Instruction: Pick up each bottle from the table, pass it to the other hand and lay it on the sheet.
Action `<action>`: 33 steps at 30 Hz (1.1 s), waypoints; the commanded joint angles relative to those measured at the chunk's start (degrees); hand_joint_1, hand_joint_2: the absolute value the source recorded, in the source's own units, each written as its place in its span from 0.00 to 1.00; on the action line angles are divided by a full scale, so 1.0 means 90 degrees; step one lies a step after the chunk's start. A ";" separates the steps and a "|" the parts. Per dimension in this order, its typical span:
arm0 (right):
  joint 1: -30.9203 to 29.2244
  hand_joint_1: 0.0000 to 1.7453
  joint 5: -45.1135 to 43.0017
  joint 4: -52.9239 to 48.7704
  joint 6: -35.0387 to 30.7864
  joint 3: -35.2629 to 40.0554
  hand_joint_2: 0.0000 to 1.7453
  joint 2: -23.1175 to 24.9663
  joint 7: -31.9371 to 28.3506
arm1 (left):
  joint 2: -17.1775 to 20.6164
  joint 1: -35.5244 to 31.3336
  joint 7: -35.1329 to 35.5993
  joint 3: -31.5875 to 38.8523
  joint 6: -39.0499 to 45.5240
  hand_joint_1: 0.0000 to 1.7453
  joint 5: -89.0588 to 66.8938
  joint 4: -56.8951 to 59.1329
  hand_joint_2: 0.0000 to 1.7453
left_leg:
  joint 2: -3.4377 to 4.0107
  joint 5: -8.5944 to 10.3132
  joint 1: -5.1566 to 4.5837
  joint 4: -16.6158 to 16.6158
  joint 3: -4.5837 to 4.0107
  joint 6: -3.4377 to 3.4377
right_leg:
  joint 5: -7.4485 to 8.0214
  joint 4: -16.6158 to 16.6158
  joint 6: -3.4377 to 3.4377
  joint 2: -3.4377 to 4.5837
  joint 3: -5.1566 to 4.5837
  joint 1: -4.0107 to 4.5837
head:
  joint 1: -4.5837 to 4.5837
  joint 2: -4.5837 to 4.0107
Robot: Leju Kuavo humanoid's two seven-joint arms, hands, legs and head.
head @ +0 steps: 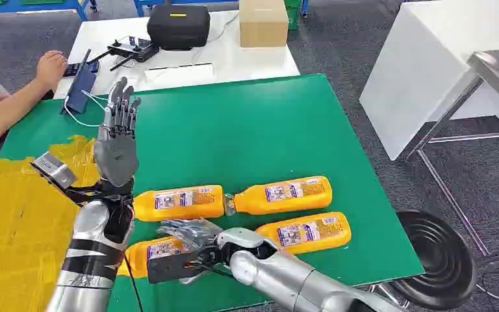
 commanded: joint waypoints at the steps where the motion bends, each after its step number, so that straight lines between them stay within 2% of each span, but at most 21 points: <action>1: -0.0273 0.00 0.0065 0.1312 0.0096 0.0688 1.00 0.0388 -0.0016 | 0.0009 -0.0375 0.0019 -0.0120 -0.0006 0.00 0.0025 0.0537 0.00 | -0.0017 -0.0002 0.0007 -0.0001 0.0010 -0.0008 | -0.0003 -0.0003 -0.0003 0.0005 0.0014 0.0005 | 0.0000 0.0000; 8: -0.0264 0.00 0.0190 0.1987 0.0277 0.0961 1.00 0.0662 -0.0103 | 0.0006 -0.0460 0.0039 -0.0190 -0.0003 0.00 0.0085 0.0645 0.00 | -0.0018 0.0001 0.0005 -0.0004 0.0013 -0.0007 | -0.0003 -0.0006 -0.0003 0.0000 0.0015 0.0004 | 0.0000 0.0002; 9: -0.0295 0.84 0.0263 0.2117 0.0342 0.1081 1.00 0.0706 -0.0118 | 0.0013 -0.0488 0.0040 -0.0198 0.0003 0.00 0.0093 0.0695 0.00 | -0.0025 -0.0001 0.0011 -0.0004 0.0021 -0.0011 | -0.0004 -0.0010 -0.0005 0.0004 0.0025 0.0009 | -0.0002 0.0002; 10: -0.0311 1.00 0.0304 0.2211 0.0439 0.1165 1.00 0.0721 -0.0114 | 0.0012 -0.0498 0.0041 -0.0206 0.0006 0.00 0.0101 0.0713 0.00 | -0.0024 0.0001 0.0008 -0.0005 0.0018 -0.0009 | -0.0003 -0.0008 -0.0004 0.0000 0.0021 0.0006 | 0.0000 0.0000; 17: -0.0311 1.00 0.0482 0.2557 0.0530 0.1416 1.00 0.0751 -0.0192 | 0.0027 -0.0558 0.0026 -0.0210 0.0020 0.00 0.0181 0.0841 0.00 | -0.0032 0.0004 0.0015 -0.0012 0.0040 -0.0012 | -0.0002 -0.0022 -0.0004 -0.0001 0.0046 0.0012 | -0.0002 0.0000; 18: -0.0319 1.00 0.0505 0.2578 0.0551 0.1441 1.00 0.0752 -0.0188 | 0.0026 -0.0560 0.0024 -0.0210 0.0023 0.00 0.0185 0.0852 0.00 | -0.0005 0.0002 0.0002 -0.0009 0.0037 -0.0005 | -0.0003 -0.0009 -0.0001 0.0009 0.0032 0.0001 | -0.0003 0.0000; 22: -0.0328 1.00 0.0548 0.2636 0.0573 0.1491 1.00 0.0756 -0.0167 | 0.0032 -0.0555 0.0014 -0.0210 0.0031 0.00 0.0198 0.0858 0.00 | -0.0026 0.0003 0.0018 -0.0013 0.0050 -0.0013 | 0.0000 -0.0026 -0.0005 0.0014 0.0054 0.0014 | -0.0005 0.0000; 23: -0.0330 1.00 0.0576 0.2653 0.0559 0.1514 1.00 0.0755 -0.0158 | 0.0036 -0.0555 0.0011 -0.0205 0.0038 0.00 0.0201 0.0860 0.00 | -0.0002 0.0002 0.0004 -0.0010 0.0046 -0.0006 | -0.0002 -0.0012 -0.0002 0.0017 0.0041 0.0003 | 0.0000 0.0000; 26: -0.0329 1.00 0.0616 0.2707 0.0525 0.1533 1.00 0.0745 -0.0130 | 0.0052 -0.0567 0.0004 -0.0178 0.0046 0.00 0.0214 0.0881 0.00 | -0.0004 0.0003 0.0006 -0.0009 0.0045 -0.0007 | -0.0001 -0.0013 -0.0002 0.0017 0.0040 0.0005 | -0.0002 0.0000; 33: -0.0275 1.00 0.0416 0.2668 -0.0041 0.0961 1.00 0.0644 -0.0023 | 0.0024 -0.0540 0.0018 0.0058 0.0289 0.00 0.0281 0.0770 0.00 | -0.0012 0.0006 0.0011 -0.0011 0.0049 -0.0010 | 0.0002 -0.0019 -0.0004 0.0016 0.0048 0.0009 | -0.0002 0.0000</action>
